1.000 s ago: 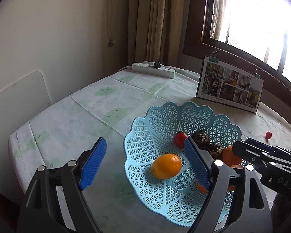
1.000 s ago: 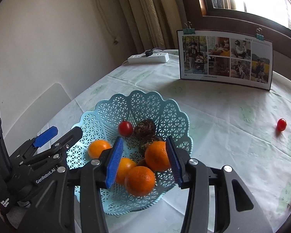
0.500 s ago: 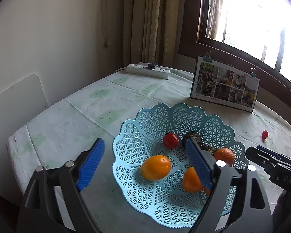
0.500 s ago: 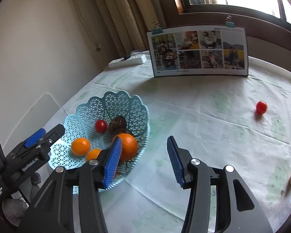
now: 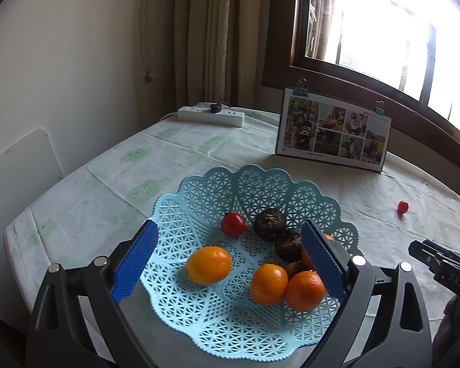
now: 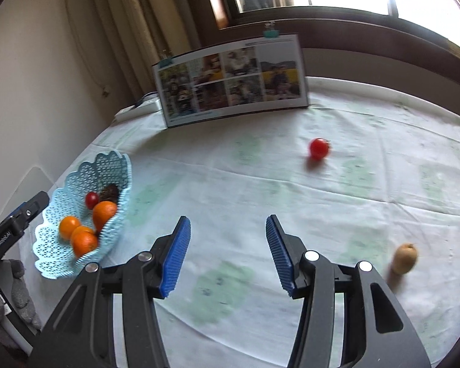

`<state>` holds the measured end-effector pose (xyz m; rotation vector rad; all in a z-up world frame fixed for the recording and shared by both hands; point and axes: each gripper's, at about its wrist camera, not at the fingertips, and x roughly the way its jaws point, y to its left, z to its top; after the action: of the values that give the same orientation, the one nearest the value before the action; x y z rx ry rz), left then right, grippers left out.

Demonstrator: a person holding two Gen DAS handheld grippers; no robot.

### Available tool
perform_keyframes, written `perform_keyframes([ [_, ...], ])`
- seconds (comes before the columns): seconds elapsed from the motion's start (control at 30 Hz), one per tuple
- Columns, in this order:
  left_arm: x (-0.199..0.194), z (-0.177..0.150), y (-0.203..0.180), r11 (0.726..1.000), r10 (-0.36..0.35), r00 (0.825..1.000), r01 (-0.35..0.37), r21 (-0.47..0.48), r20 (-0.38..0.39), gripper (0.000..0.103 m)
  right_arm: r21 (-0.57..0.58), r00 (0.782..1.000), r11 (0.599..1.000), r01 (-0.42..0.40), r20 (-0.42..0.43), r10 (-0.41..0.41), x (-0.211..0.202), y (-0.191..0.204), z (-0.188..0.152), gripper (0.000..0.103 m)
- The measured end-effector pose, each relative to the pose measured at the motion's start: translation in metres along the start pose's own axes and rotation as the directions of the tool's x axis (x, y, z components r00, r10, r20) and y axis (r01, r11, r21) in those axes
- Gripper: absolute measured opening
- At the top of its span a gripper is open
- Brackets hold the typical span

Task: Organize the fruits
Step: 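Move the right tool back and grasp a brown round fruit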

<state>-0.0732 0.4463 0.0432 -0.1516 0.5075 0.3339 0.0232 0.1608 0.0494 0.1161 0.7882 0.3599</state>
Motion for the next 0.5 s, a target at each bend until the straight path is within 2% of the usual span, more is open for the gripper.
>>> perform_keyframes([
  [0.27,-0.001,0.001,-0.017,1.0,-0.021,1.0,0.021,0.022,-0.008,0.097,0.064,0.996,0.994,0.089,0.014,-0.09,-0.019,-0.051,-0.008,0.052],
  [0.4,-0.002,0.001,-0.025,0.999,-0.029,1.0,0.029,0.035,-0.007,0.097,0.089,0.985,0.982,0.165,0.041,-0.169,-0.032,-0.077,-0.013,0.052],
  [0.5,-0.004,0.002,-0.031,0.998,-0.036,0.999,0.037,0.043,-0.004,0.097,0.11,0.98,0.976,0.19,0.03,-0.195,-0.035,-0.094,-0.016,0.052],
])
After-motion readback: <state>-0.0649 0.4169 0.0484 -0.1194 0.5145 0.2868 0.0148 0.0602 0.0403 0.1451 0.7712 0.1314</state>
